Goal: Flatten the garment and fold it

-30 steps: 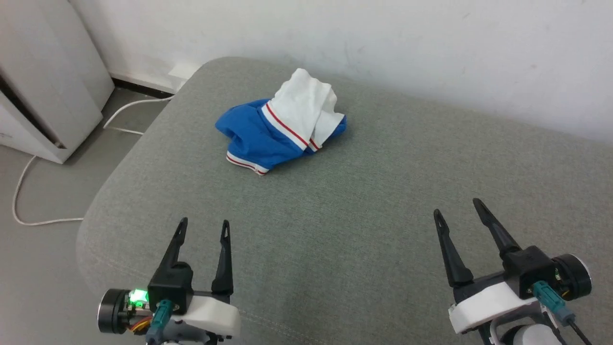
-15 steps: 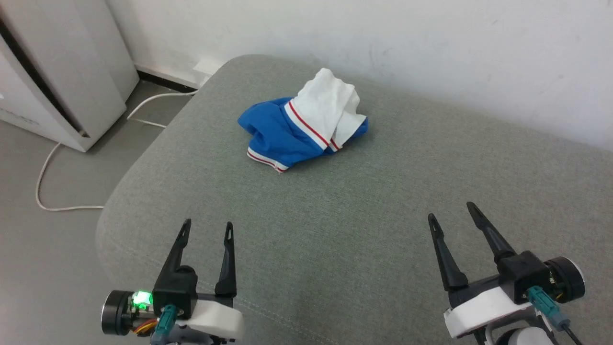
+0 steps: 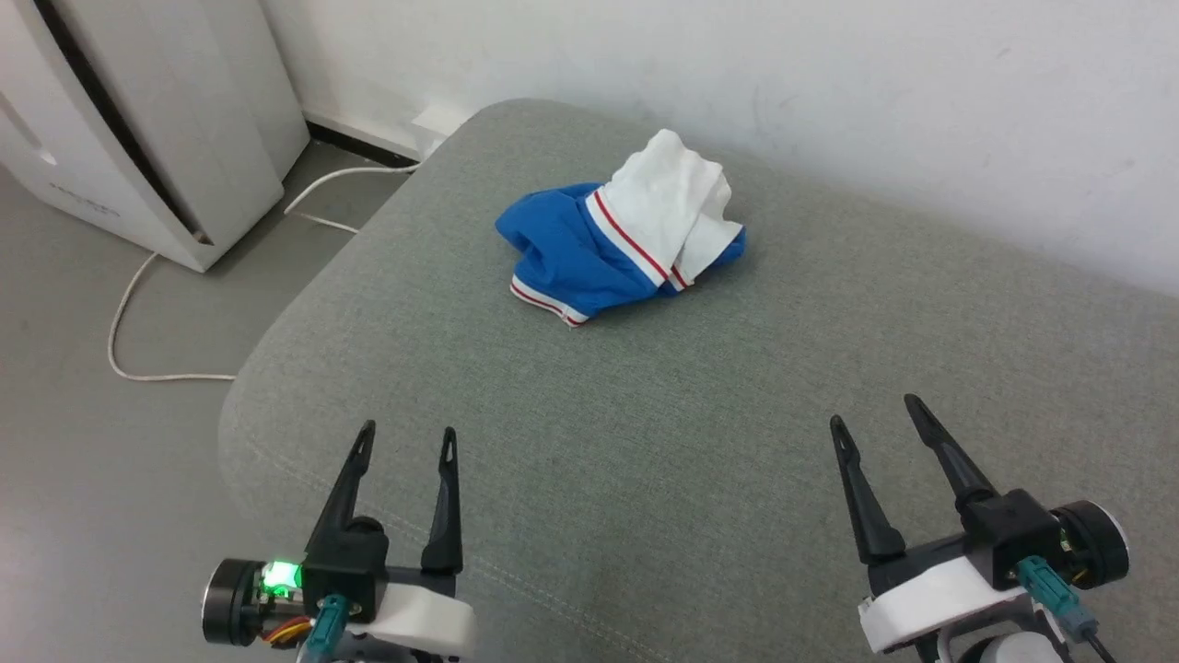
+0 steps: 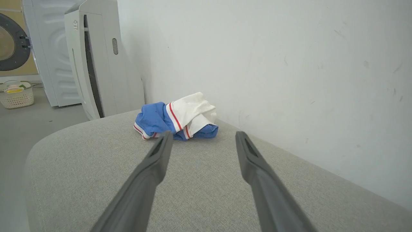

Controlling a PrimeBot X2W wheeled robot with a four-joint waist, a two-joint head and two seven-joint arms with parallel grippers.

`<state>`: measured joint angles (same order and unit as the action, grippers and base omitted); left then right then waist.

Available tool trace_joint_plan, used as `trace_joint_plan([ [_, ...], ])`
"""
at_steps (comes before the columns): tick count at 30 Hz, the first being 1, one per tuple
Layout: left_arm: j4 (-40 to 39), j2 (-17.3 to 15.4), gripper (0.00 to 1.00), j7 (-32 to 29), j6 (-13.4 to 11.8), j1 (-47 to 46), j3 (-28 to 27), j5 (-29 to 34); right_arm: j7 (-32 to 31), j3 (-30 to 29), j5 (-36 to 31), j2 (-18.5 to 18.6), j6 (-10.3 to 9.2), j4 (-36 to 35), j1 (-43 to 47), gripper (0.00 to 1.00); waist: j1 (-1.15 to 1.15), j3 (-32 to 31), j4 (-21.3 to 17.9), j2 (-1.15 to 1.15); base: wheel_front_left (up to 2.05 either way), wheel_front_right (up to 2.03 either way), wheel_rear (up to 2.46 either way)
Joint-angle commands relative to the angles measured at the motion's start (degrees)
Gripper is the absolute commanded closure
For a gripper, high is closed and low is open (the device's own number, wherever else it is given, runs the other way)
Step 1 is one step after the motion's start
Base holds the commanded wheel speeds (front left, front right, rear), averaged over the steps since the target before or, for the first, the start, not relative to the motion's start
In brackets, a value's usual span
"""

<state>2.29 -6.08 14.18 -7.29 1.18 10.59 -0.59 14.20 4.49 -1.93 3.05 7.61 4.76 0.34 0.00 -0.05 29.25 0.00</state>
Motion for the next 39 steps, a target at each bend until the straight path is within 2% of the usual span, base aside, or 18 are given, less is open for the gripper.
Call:
trace_joint_plan([
  [1,0.06,-0.41,0.0,0.53,-0.75,0.43,0.31,-0.39,0.51,0.03,-0.37,-0.17,-0.12,0.22,0.5,0.0,0.0,0.16,0.37,0.0,0.0,0.0,0.0],
  [17,0.09,-0.36,0.0,0.82,-0.79,0.33,0.59,-0.52,0.8,-0.68,-0.18,-0.17,-0.12,-0.51,0.55,0.0,0.0,0.84,0.48,0.0,0.0,0.0,0.0],
  [23,0.68,-0.83,0.0,0.82,0.25,-1.14,0.75,-0.7,0.8,-0.24,-0.66,-0.17,-0.12,-0.82,-0.23,0.0,0.0,2.74,-0.7,0.0,0.0,0.0,0.0],
  [28,2.23,-1.72,0.0,0.82,2.82,-6.08,-0.04,-2.26,0.8,0.47,-2.32,-0.17,-0.12,-1.97,-1.49,0.0,0.0,6.57,-2.85,0.0,0.0,0.0,0.0],
  [32,6.05,-3.42,0.0,0.56,6.36,-12.32,-0.05,-3.38,0.8,1.17,-3.91,-0.1,-0.12,-3.35,-2.92,0.0,0.0,10.58,-5.34,0.0,0.0,0.0,0.0],
  [35,9.15,-4.79,0.0,-1.64,9.18,-18.84,-0.36,-4.72,0.77,2.0,-4.79,0.28,-0.12,-4.76,-4.3,0.0,0.0,14.03,-7.61,0.0,0.0,0.0,0.0],
  [39,14.16,-7.35,0.0,-7.57,12.36,-28.56,-0.21,-6.35,0.1,3.13,-5.28,0.87,-0.12,-7.32,-6.53,0.0,0.0,18.76,-10.78,0.0,0.0,0.0,0.0],
])
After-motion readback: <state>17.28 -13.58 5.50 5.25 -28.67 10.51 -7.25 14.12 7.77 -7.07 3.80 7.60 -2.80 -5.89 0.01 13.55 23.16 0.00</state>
